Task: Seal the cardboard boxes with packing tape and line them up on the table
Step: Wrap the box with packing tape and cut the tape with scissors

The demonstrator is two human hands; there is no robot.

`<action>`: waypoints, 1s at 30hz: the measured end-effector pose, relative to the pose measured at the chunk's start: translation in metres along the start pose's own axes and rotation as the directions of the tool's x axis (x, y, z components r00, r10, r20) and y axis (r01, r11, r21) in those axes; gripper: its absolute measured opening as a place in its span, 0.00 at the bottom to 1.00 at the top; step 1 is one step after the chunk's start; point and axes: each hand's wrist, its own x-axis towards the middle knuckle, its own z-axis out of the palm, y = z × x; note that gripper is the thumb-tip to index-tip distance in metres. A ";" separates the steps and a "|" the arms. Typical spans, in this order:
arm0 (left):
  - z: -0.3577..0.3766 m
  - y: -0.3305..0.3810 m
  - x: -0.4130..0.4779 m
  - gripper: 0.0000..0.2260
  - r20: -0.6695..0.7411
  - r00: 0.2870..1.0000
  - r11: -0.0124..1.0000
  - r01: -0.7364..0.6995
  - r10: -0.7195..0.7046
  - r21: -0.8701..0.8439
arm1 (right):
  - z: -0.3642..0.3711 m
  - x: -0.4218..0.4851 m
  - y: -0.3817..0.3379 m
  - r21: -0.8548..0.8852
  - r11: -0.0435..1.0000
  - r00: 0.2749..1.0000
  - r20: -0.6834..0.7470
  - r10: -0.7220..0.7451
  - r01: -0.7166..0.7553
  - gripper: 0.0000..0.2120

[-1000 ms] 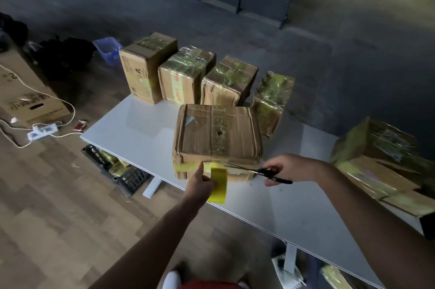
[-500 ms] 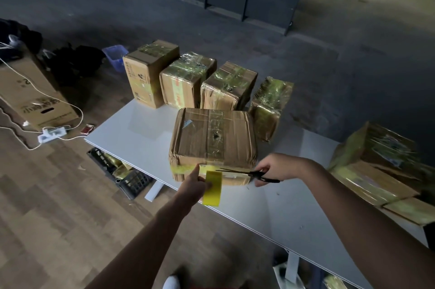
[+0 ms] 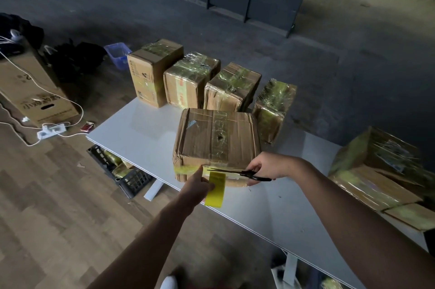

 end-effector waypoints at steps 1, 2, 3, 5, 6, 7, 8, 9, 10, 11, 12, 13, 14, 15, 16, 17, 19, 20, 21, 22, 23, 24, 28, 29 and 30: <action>0.000 0.000 0.000 0.35 0.000 1.000 1.000 0.003 -0.003 0.000 | 0.000 0.000 0.001 -0.001 1.000 1.000 0.001 0.000 0.000 0.17; 0.000 -0.001 0.001 0.35 0.001 1.000 1.000 0.005 -0.005 0.003 | 0.000 0.000 0.003 0.000 1.000 1.000 0.000 0.002 -0.002 0.16; 0.000 -0.001 0.001 0.35 0.001 1.000 1.000 0.005 -0.005 0.005 | 0.000 0.001 0.004 0.001 1.000 1.000 -0.003 0.002 -0.002 0.16; 0.000 -0.002 0.002 0.35 0.001 1.000 1.000 0.005 -0.005 0.007 | 0.000 0.001 0.005 0.000 1.000 1.000 -0.003 -0.002 0.002 0.16; 0.000 -0.002 0.002 0.35 0.002 1.000 1.000 0.005 -0.005 0.009 | 0.000 0.001 0.006 -0.002 1.000 1.000 -0.001 -0.006 0.006 0.17; 0.000 -0.001 0.002 0.35 0.005 1.000 1.000 0.003 -0.003 0.012 | 0.000 0.001 0.006 -0.004 1.000 1.000 0.003 -0.010 0.010 0.17; 0.000 -0.001 0.001 0.35 0.008 1.000 1.000 0.002 -0.002 0.015 | 0.000 0.001 0.007 -0.005 1.000 1.000 0.006 -0.013 0.013 0.16; 0.000 -0.001 0.001 0.35 0.011 1.000 1.000 -0.001 0.001 0.015 | 0.000 0.001 0.007 -0.005 1.000 1.000 0.008 -0.015 0.015 0.16; 0.000 0.000 0.001 0.35 0.012 1.000 1.000 -0.002 0.002 0.015 | 0.000 0.001 0.007 -0.004 1.000 1.000 0.012 -0.016 0.016 0.16; 0.000 0.000 0.000 0.35 0.013 1.000 1.000 -0.004 0.004 0.015 | 0.000 0.001 0.007 -0.003 1.000 1.000 0.017 -0.016 0.016 0.15; 0.000 0.000 0.000 0.35 0.012 1.000 1.000 -0.005 0.005 0.017 | 0.000 0.001 0.007 -0.003 1.000 1.000 0.023 -0.017 0.017 0.15; -0.001 0.000 0.001 0.35 0.012 1.000 1.000 -0.008 0.007 0.018 | 0.000 0.001 0.007 -0.005 1.000 0.999 0.028 -0.017 0.017 0.15; -0.001 -0.001 0.001 0.35 0.012 1.000 1.000 -0.008 0.008 0.019 | -0.001 0.001 0.007 -0.008 1.000 0.999 0.032 -0.017 0.018 0.15; -0.001 -0.001 0.002 0.35 0.013 1.000 1.000 -0.008 0.008 0.020 | -0.001 0.001 0.006 -0.011 1.000 0.999 0.035 -0.016 0.016 0.14; -0.001 -0.001 0.002 0.35 0.014 1.000 1.000 -0.007 0.007 0.021 | -0.002 0.000 0.006 -0.010 1.000 0.999 0.038 -0.014 0.014 0.13; -0.001 -0.001 0.002 0.35 0.015 1.000 1.000 -0.007 0.006 0.022 | -0.002 0.000 0.006 -0.003 1.000 0.999 0.043 -0.011 0.011 0.12; -0.001 0.000 0.002 0.35 0.016 1.000 1.000 -0.005 0.005 0.023 | -0.003 0.000 0.006 0.018 1.000 0.998 0.055 -0.003 0.002 0.11; -0.001 0.000 0.001 0.35 0.018 1.000 1.000 -0.005 0.005 0.020 | -0.003 -0.001 0.006 0.026 1.000 0.998 0.057 -0.001 -0.001 0.10; -0.001 0.001 0.001 0.35 0.021 1.000 1.000 -0.005 0.005 0.017 | -0.003 -0.001 0.006 0.033 0.999 0.998 0.059 0.002 -0.004 0.10; -0.001 0.001 0.001 0.35 0.024 1.000 1.000 -0.008 0.007 0.012 | -0.003 -0.001 0.006 0.042 0.999 0.998 0.062 0.006 -0.009 0.09; -0.002 0.001 0.000 0.36 0.027 1.000 1.000 -0.011 0.010 0.008 | -0.003 -0.002 0.006 0.050 0.999 0.998 0.068 0.011 -0.015 0.09; -0.002 0.000 0.000 0.36 0.026 1.000 1.000 -0.015 0.015 0.009 | -0.003 -0.003 0.006 0.054 0.998 0.997 0.080 0.016 -0.020 0.08; 0.002 -0.005 -0.002 0.38 0.011 1.000 1.000 -0.028 0.028 0.012 | 0.004 -0.005 0.010 0.033 0.999 0.994 0.104 0.030 -0.033 0.07; 0.003 -0.006 -0.002 0.38 0.009 1.000 1.000 -0.028 0.028 0.003 | 0.006 -0.005 0.012 0.049 0.998 0.995 0.095 0.028 -0.033 0.07; 0.005 -0.007 -0.002 0.37 0.016 1.000 1.000 -0.025 0.025 0.003 | 0.009 -0.007 0.016 0.071 0.997 0.996 0.087 0.029 -0.036 0.08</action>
